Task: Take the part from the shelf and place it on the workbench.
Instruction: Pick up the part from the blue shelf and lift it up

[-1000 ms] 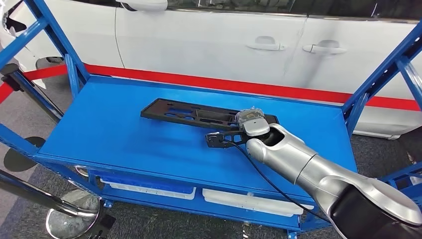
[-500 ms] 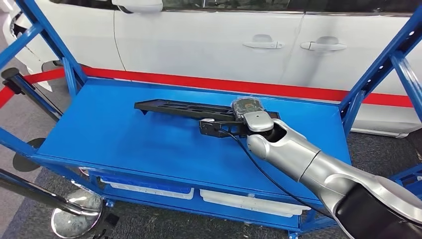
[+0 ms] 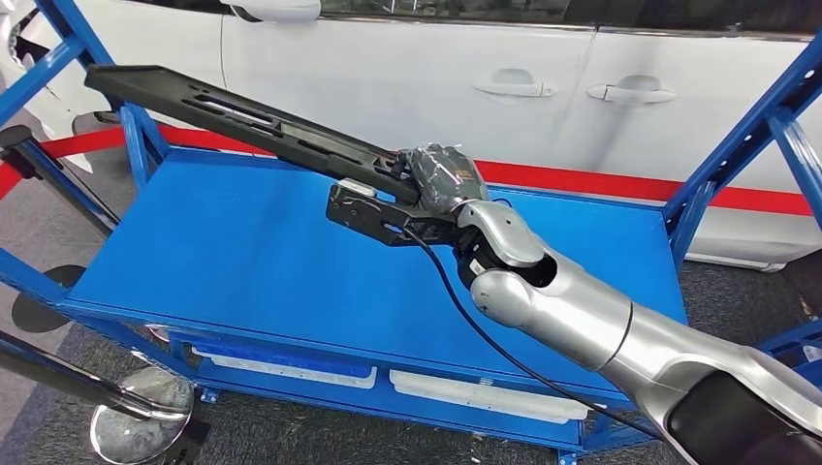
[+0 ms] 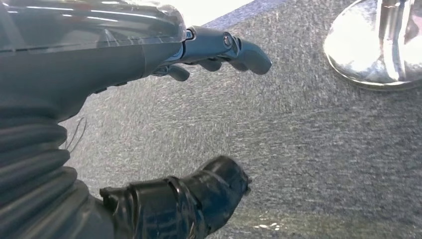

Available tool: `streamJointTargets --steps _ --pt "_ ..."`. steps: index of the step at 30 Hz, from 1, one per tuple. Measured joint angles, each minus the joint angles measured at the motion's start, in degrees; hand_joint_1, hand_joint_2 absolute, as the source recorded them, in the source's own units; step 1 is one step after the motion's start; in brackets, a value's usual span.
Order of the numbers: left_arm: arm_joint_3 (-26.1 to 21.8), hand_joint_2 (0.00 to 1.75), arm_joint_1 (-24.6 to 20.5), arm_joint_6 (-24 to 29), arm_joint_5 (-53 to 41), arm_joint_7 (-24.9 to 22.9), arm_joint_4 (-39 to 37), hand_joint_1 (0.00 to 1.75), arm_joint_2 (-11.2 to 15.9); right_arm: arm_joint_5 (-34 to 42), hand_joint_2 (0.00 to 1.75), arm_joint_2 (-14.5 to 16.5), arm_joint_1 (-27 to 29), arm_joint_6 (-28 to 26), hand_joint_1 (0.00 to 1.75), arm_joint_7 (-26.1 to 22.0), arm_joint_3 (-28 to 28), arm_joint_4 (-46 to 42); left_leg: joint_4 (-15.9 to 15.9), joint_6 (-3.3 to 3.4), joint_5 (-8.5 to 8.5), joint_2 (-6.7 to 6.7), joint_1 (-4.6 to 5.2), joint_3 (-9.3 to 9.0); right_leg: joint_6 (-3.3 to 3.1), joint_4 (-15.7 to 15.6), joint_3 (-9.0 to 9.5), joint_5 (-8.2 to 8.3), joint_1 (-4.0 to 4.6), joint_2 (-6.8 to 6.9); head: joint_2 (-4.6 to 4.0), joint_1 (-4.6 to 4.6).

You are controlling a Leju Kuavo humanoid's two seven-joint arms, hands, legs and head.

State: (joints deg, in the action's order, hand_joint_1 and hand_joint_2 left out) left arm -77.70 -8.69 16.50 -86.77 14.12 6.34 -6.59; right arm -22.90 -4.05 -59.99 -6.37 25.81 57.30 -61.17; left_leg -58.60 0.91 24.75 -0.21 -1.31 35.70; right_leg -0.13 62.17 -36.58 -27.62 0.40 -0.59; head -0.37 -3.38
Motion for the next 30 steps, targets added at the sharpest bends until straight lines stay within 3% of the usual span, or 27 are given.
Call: streamJointTargets --steps 3,4,5,6,8,10,14,16,18,19,20,21,24,25,28,30 --pt "-0.52 1.75 -0.05 0.22 0.2 -0.53 0.0 0.0 -0.04 0.96 1.75 -0.91 1.06 -1.59 1.75 -0.05 -1.22 -3.1 0.19 0.44 -0.18 0.06 -0.09 -0.01 0.82 9.99 -4.21 -5.01 -0.51 0.05 0.0 0.36" --pt "-0.8 1.75 -0.04 0.26 0.28 -0.75 0.0 0.0 -0.04 1.67 1.75 -1.21 1.6 -2.5 1.75 -0.35 -1.69 -4.09 0.13 0.44 -0.18 0.07 -0.11 0.03 1.02 12.27 -5.15 -5.6 -0.71 0.06 0.0 0.36" --pt "-1.11 1.75 -0.04 0.35 0.37 -1.06 0.0 0.0 -0.06 2.62 1.75 -1.47 2.14 -3.63 1.75 -0.85 -2.23 -5.07 0.04 0.43 -0.18 0.08 -0.15 0.06 1.16 12.53 -5.13 -5.16 -0.89 0.08 0.0 0.37" --pt "-1.4 1.75 -0.04 0.55 0.48 -1.45 0.0 0.0 -0.1 4.05 1.75 -1.7 2.6 -5.05 1.75 -1.64 -2.87 -6.11 -0.09 0.41 -0.17 0.08 -0.2 0.09 1.24 10.65 -4.06 -3.82 -1.07 0.1 0.0 0.38" --pt "-1.87 1.75 -0.07 1.24 0.71 -2.11 0.0 0.0 -0.25 8.62 1.75 -2.02 3.46 -8.49 1.75 -3.97 -4.51 -8.47 -0.39 0.14 -0.14 0.04 -0.23 0.22 1.24 3.24 -0.17 -0.61 -1.3 0.12 0.0 0.39" --pt "-2.43 1.75 -0.14 1.91 0.91 -2.42 -0.01 0.0 -0.38 14.17 1.75 -2.16 4.48 -12.03 1.75 -6.62 -6.58 -11.22 -0.64 -0.58 -0.27 -0.04 -0.07 0.51 0.93 -1.67 2.24 0.72 -1.15 0.03 0.0 0.3" --pt "-3.46 1.75 -0.07 2.03 1.13 -3.43 -0.04 0.0 -0.46 24.58 1.75 -2.67 6.52 -15.85 1.75 -10.82 -9.89 -15.91 -0.7 -2.05 -0.27 -0.06 -0.26 1.0 -0.55 -2.68 2.14 1.53 -0.97 0.05 0.0 0.25" --pt "-3.85 1.75 -0.07 1.99 0.93 -3.63 -0.06 0.0 -0.5 30.65 1.75 -2.86 7.6 -17.07 1.75 -13.13 -11.22 -17.72 -4.51 -2.44 2.99 0.03 -0.39 2.46 -1.46 -3.05 1.8 2.21 -1.12 0.18 0.0 0.02" --pt "-4.01 1.75 -0.12 2.01 0.81 -3.76 -0.07 0.0 -0.51 36.21 1.75 -3.0 8.96 -18.3 1.75 -15.56 -12.55 -19.47 -11.68 -2.68 7.49 0.06 -0.37 4.84 -1.85 -3.04 1.22 2.7 -0.93 0.25 0.01 -0.17" --pt "-4.03 1.75 -0.12 2.01 0.8 -3.8 -0.07 0.0 -0.51 37.97 1.75 -3.1 9.62 -18.78 1.75 -16.45 -13.14 -20.21 -14.53 -2.72 8.82 0.06 -0.36 5.59 -1.89 -3.0 0.87 2.92 -0.81 0.27 0.01 -0.17" --pt "-4.05 1.75 -0.12 2.02 0.78 -3.82 -0.08 0.0 -0.51 39.11 1.75 -3.21 10.15 -19.16 1.75 -17.06 -13.7 -20.9 -15.53 -2.69 9.09 0.06 -0.34 5.42 -1.9 -2.91 0.49 3.15 -0.71 0.28 0.01 -0.17" --pt "-4.08 1.75 -0.13 2.02 0.74 -3.82 -0.08 0.0 -0.51 39.85 1.75 -3.34 10.5 -19.43 1.75 -17.38 -14.22 -21.54 -14.37 -2.56 8.39 0.06 -0.32 4.2 -1.87 -2.8 0.11 3.37 -0.63 0.27 0.01 -0.17" --pt "-4.11 1.75 -0.37 2.02 0.43 -3.64 -0.09 0.0 -0.51 42.18 1.75 -3.88 10.84 -19.86 1.75 -18.29 -15.49 -23.29 -3.76 -1.7 4.97 0.06 0.02 -2.64 -1.45 -2.44 -0.72 3.94 -0.43 0.26 0.0 -0.15" --pt "-4.12 1.75 -0.45 2.03 0.31 -3.51 -0.09 0.0 -0.51 43.37 1.75 -4.06 10.89 -19.94 1.75 -18.9 -15.86 -23.78 -1.45 -1.41 4.51 0.05 0.22 -3.94 -1.14 -2.39 -0.92 4.17 -0.37 0.29 0.0 -0.13" --pt "-4.17 1.75 -0.37 2.11 -0.03 -3.3 -0.11 0.0 -0.54 48.68 1.75 -4.53 11.49 -20.15 1.75 -21.2 -16.61 -24.86 -0.11 -0.57 3.73 0.01 0.49 -4.14 -0.04 -2.6 -1.3 4.99 -0.35 0.36 0.0 -0.12" --pt "-4.21 1.75 -0.36 2.16 -0.23 -3.3 -0.12 0.0 -0.59 52.82 1.75 -4.87 12.0 -20.17 1.75 -22.63 -16.99 -25.35 0.44 0.21 2.68 0.19 0.24 -3.78 0.57 -1.59 -1.87 3.68 -0.46 0.33 0.0 0.01"
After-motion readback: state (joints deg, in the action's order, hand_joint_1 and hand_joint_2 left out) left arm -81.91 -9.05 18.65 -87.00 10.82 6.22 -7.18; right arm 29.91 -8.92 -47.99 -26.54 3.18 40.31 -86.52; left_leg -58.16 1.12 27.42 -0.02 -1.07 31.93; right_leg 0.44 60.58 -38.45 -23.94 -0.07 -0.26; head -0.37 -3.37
